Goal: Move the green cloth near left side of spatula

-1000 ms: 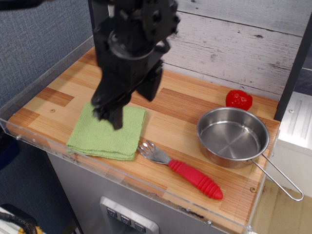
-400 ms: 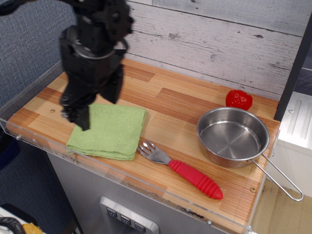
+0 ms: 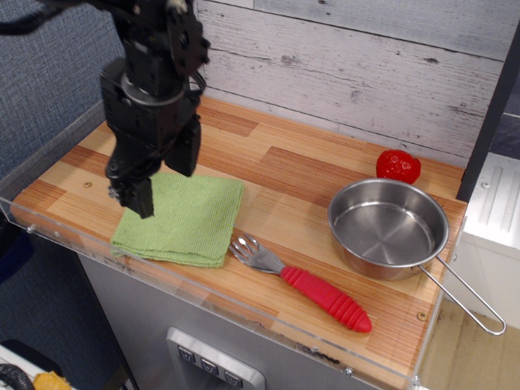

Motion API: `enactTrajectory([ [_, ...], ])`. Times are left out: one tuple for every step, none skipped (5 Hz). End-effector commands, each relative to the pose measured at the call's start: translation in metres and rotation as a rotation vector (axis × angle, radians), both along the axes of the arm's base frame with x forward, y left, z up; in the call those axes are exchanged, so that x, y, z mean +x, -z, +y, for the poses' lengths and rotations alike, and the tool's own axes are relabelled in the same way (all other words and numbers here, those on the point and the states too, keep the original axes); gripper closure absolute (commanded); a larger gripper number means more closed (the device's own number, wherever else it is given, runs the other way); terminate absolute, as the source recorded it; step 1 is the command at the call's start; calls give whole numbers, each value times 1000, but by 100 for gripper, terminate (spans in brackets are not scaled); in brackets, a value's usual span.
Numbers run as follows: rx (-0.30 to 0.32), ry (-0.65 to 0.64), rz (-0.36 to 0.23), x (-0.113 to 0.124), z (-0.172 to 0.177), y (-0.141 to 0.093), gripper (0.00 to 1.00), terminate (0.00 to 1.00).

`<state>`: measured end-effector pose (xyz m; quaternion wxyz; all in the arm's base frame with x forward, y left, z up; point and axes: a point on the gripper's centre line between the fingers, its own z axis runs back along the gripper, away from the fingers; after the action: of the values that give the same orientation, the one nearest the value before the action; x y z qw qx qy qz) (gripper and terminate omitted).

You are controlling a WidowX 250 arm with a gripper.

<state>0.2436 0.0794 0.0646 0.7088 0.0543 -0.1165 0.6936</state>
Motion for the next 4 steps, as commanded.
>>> enactTrajectory([
  [-15,3,-24,18,3,17,0,0],
  [-31,16,-36,20,3,31,0,0],
  [-42,29,-40,21,2,41,0,0],
  [-63,41,-45,20,-2,50,0,0],
])
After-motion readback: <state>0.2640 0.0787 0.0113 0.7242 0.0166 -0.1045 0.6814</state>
